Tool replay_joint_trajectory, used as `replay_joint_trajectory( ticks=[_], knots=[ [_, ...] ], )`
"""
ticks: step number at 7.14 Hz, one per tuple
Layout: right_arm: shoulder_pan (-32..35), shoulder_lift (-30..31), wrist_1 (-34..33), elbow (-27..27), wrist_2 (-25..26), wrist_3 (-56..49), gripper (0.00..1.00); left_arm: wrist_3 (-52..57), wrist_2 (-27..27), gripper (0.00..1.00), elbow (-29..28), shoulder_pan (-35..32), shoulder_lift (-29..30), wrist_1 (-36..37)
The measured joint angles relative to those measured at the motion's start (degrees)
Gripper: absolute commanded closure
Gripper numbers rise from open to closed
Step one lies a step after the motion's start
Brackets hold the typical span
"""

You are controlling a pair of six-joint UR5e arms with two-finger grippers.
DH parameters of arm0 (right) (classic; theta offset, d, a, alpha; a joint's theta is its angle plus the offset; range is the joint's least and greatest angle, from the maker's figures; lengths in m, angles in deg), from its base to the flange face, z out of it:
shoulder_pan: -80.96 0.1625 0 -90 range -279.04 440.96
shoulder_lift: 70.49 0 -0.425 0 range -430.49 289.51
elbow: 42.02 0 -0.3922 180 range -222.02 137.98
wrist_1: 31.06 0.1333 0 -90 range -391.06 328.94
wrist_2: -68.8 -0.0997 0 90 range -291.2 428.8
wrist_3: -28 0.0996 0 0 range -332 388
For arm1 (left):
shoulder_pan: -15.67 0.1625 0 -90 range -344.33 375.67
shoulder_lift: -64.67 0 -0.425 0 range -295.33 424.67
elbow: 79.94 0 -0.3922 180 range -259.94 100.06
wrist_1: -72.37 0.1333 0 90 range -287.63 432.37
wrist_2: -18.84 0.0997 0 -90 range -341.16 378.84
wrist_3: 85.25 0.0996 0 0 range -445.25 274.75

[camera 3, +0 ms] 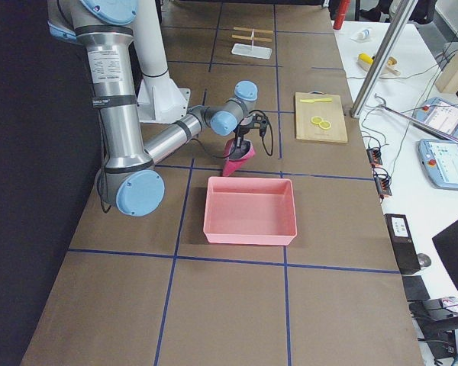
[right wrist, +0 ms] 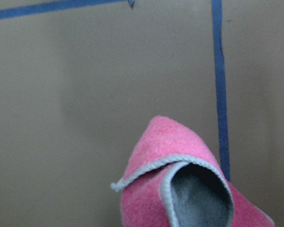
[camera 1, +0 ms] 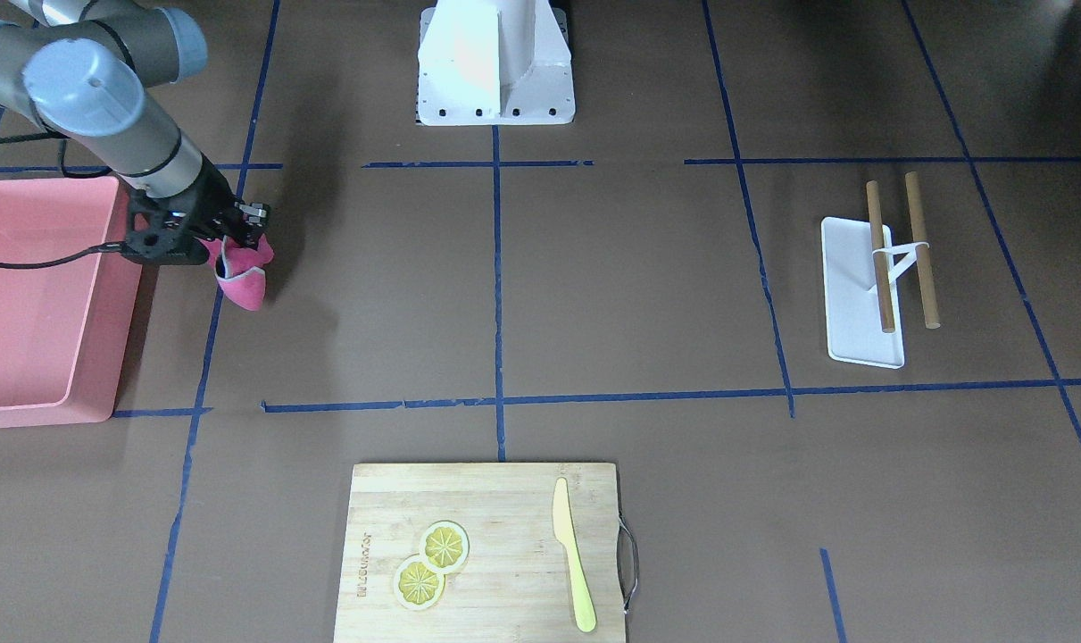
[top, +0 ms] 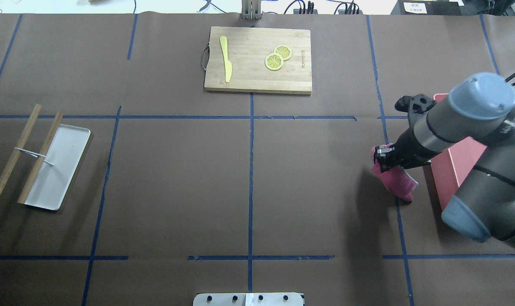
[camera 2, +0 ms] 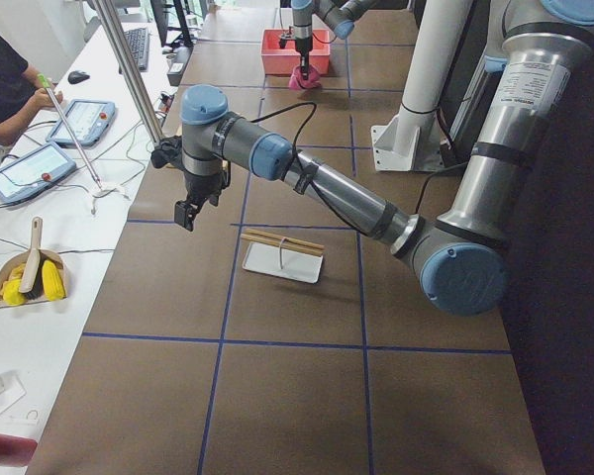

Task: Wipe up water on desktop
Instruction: 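Lift the pink cloth with the right gripper and move it over the pink bin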

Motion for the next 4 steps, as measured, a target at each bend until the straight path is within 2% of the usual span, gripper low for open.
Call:
replay_joint_trajectory(
  ticks=[2,4],
  knots=[
    [12.3,3.4,-1.4,-4.7,-6.9,-3.4,1.00,0.0,0.0,0.00,0.0,0.0,-0.1,0.0],
    [23.3,9.8,-2.0,-4.9,-11.8,-16.0,1.00,0.0,0.0,0.00,0.1,0.0,-0.2,0.0]
  ],
)
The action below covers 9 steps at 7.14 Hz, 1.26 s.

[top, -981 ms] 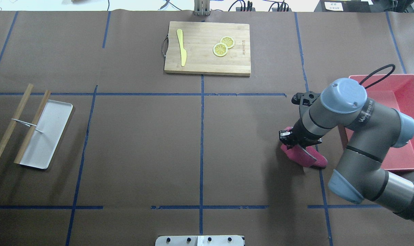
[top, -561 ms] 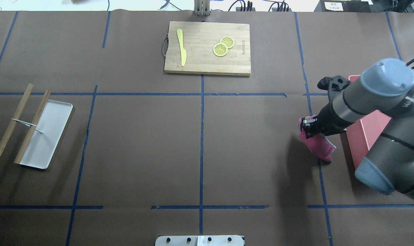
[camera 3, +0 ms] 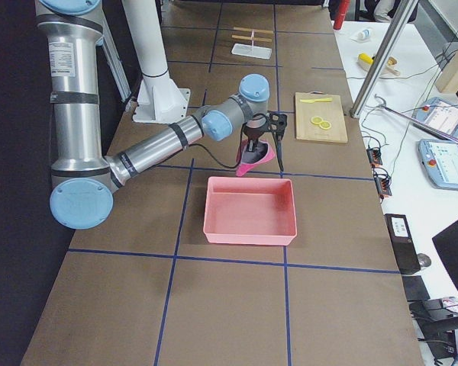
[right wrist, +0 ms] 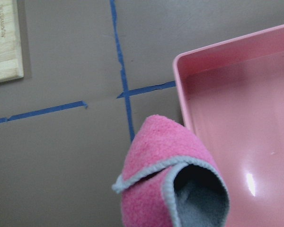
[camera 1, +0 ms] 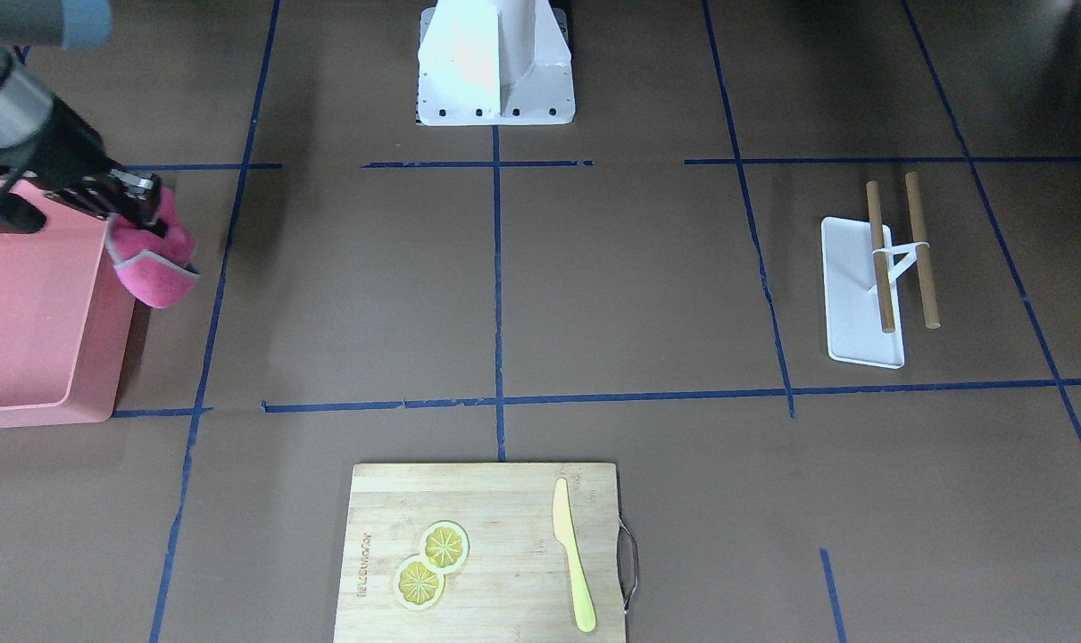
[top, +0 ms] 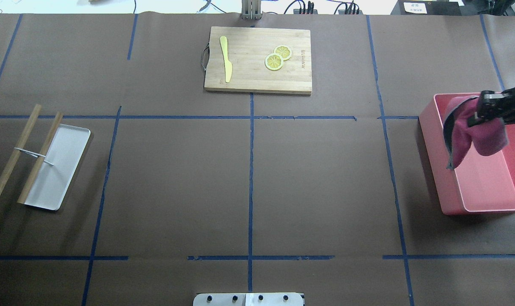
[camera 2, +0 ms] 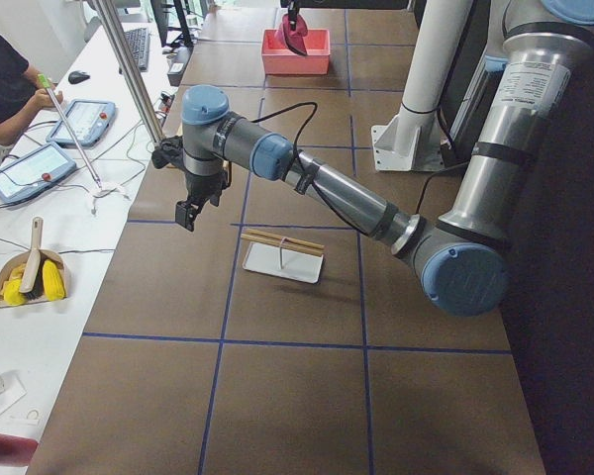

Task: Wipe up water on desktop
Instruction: 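Lift the pink cloth with the right gripper and move it over the pink bin, then open the right gripper to drop the cloth into the pink bin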

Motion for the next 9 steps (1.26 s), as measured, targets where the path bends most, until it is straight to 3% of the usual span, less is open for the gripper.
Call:
replay_joint_trajectory(
  ticks=[2,5,7,8,9],
  knots=[
    [5.4,4.6,-1.3,3.6,-0.1,-13.5,0.99,-0.1,-0.1,0.00,0.5,0.0,-0.1,0.6],
    [4.3,2.6,-1.0,13.2,3.3,-20.6,0.93,-0.5,-0.1,0.00,1.0,0.0,-0.8,0.8],
    [-0.4,-1.2,-1.1,15.9,4.3,-19.9,0.61,-0.7,-0.1,0.00,1.0,0.1,-0.8,0.8],
    [-1.8,-2.0,-1.0,16.6,4.5,-19.6,0.01,-0.8,-0.1,0.00,1.0,0.1,-0.8,0.8],
    [-2.3,-2.3,-0.9,16.9,4.5,-19.5,0.00,-0.8,-0.1,0.00,1.0,0.1,-0.8,0.8]
  ],
)
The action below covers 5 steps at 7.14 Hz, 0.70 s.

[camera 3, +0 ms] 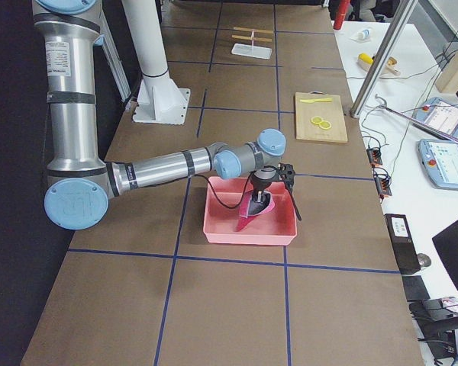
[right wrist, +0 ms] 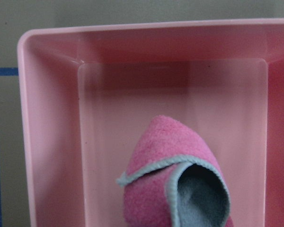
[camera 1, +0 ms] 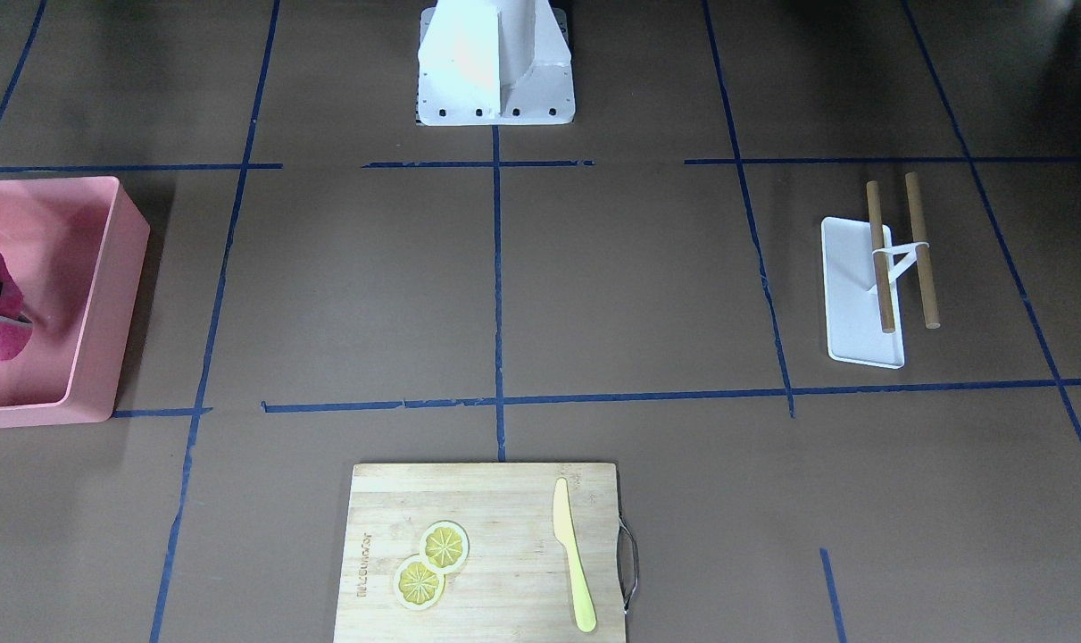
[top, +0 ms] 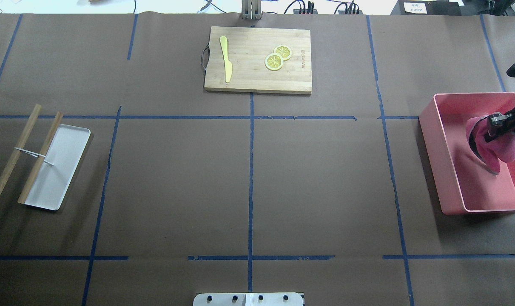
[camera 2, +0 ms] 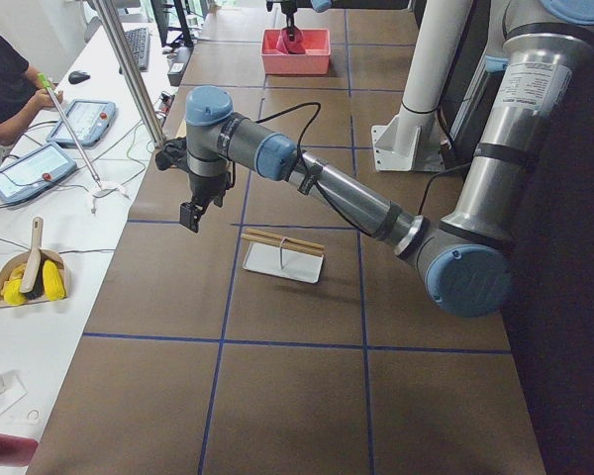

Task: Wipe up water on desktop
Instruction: 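Open the right gripper to drop the cloth into the pink bin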

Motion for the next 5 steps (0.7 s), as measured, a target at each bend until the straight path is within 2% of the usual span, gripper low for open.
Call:
replay_joint_trajectory(
  ticks=[3,5],
  knots=[
    [1.3,-0.1,-0.1,-2.8,-0.3,-0.2,0.00,0.0,0.0,0.00,-0.1,0.0,0.0,0.1],
    [8.0,0.4,-1.3,-4.9,-3.0,-3.9,0.00,0.3,-0.2,0.00,-0.7,-0.1,-0.8,0.7]
  ],
)
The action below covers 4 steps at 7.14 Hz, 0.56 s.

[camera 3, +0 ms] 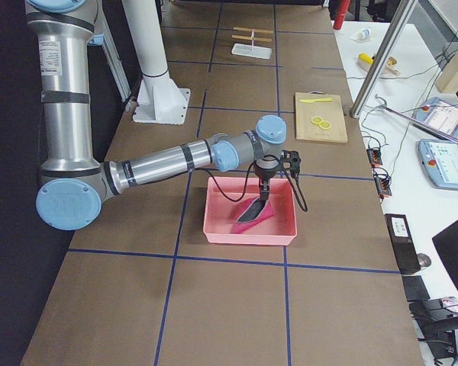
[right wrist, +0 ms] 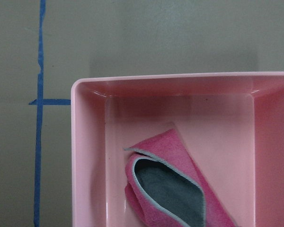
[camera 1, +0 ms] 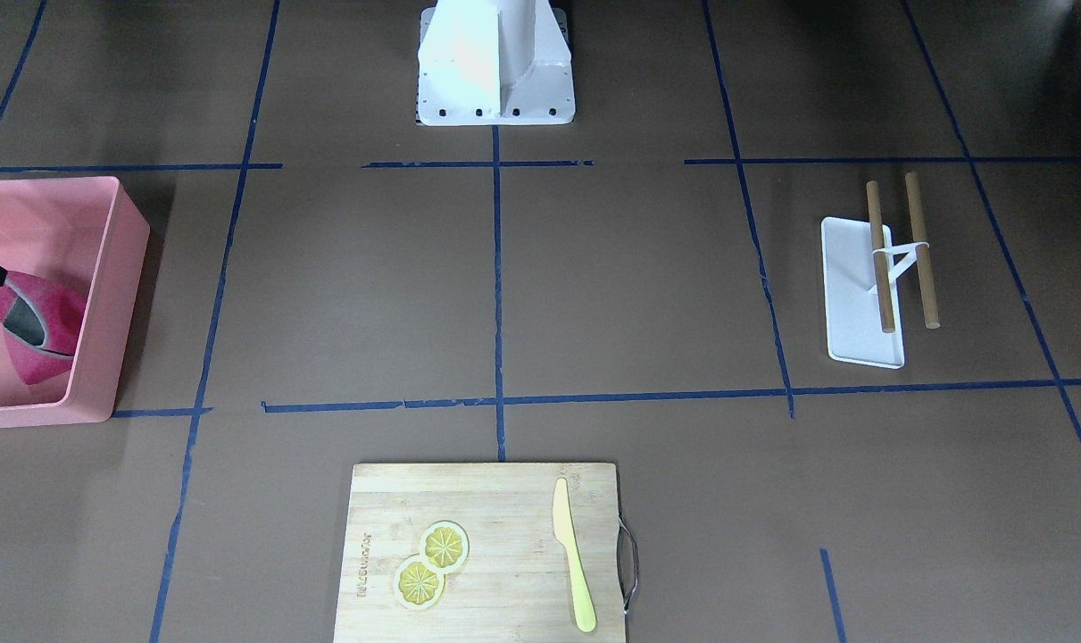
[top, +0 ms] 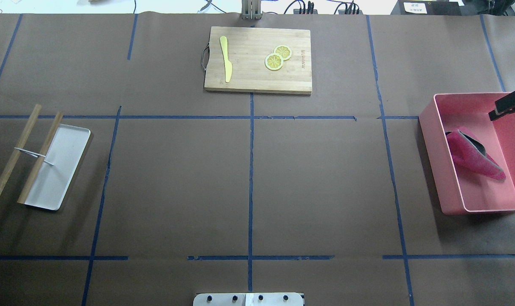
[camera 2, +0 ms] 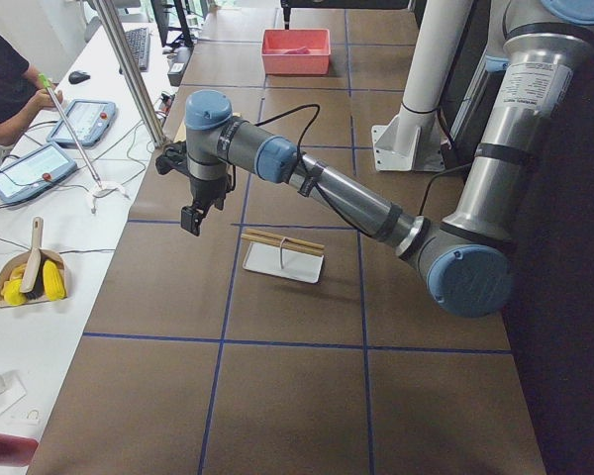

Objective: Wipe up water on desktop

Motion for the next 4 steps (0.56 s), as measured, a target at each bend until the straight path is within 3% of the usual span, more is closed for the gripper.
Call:
replay_joint_trajectory(
  ticks=[2,4],
  knots=[
    [8.2,0.4,-8.1,0.3,-1.4,-14.3,0.00,2.2,-0.9,0.00,-0.7,-1.2,-2.3,2.9],
    [15.0,1.3,-16.2,2.3,-1.3,-26.9,0.00,8.8,-5.1,0.00,-4.1,-4.0,-4.4,6.6]
  ],
)
